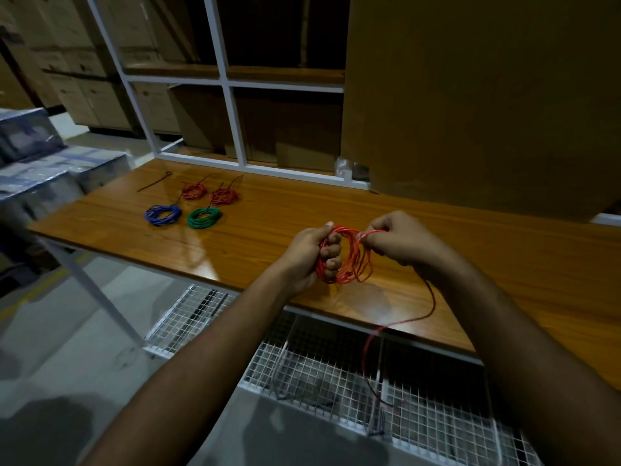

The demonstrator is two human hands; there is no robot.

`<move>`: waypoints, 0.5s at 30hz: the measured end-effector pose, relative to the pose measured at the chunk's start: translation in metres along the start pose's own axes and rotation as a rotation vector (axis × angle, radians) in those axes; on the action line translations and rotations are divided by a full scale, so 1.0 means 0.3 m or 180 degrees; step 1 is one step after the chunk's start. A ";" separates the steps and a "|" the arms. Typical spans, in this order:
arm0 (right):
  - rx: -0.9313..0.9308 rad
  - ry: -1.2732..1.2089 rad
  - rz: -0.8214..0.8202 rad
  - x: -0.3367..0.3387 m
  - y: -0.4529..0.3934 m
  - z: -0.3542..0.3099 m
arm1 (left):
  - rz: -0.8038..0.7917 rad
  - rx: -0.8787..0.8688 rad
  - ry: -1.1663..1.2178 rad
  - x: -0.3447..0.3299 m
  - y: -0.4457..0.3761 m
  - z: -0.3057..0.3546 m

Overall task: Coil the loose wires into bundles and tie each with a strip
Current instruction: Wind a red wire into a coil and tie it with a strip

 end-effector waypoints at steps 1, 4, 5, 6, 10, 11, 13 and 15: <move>-0.0076 -0.0082 -0.0070 -0.011 -0.001 0.004 | 0.0045 -0.0022 0.0065 0.002 0.000 0.002; -0.0173 -0.0310 -0.0323 -0.078 0.006 0.013 | 0.0132 -0.0105 0.0187 -0.002 -0.002 0.010; -0.0182 -0.0401 -0.0323 -0.095 0.009 0.016 | 0.0128 -0.0112 0.0222 -0.003 -0.006 0.007; -0.0184 -0.0463 -0.0254 -0.102 0.009 0.022 | 0.0107 -0.0104 0.0240 -0.007 -0.008 0.002; -0.0170 -0.0568 0.0015 -0.065 -0.002 0.054 | 0.0056 -0.0001 0.0286 -0.013 -0.011 -0.014; -0.0137 -0.0629 -0.0116 -0.060 -0.004 0.056 | 0.0039 -0.0002 0.0272 -0.015 -0.008 -0.013; 0.0038 -0.0868 -0.0681 -0.069 0.002 0.040 | -0.0104 -0.0021 0.0382 -0.024 0.000 -0.007; 0.0321 -0.1033 -0.1172 -0.066 0.022 0.013 | -0.0265 0.0035 0.0608 -0.021 0.000 -0.009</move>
Point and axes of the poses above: each hand's wrist, its own y-axis away from the middle knuckle, its own x-axis out of the back of the hand, z = x × y, the point moved 9 cm from there along -y, towards the middle knuckle, and after that the axes turned 13 degrees about x, right-handed, at the moved point
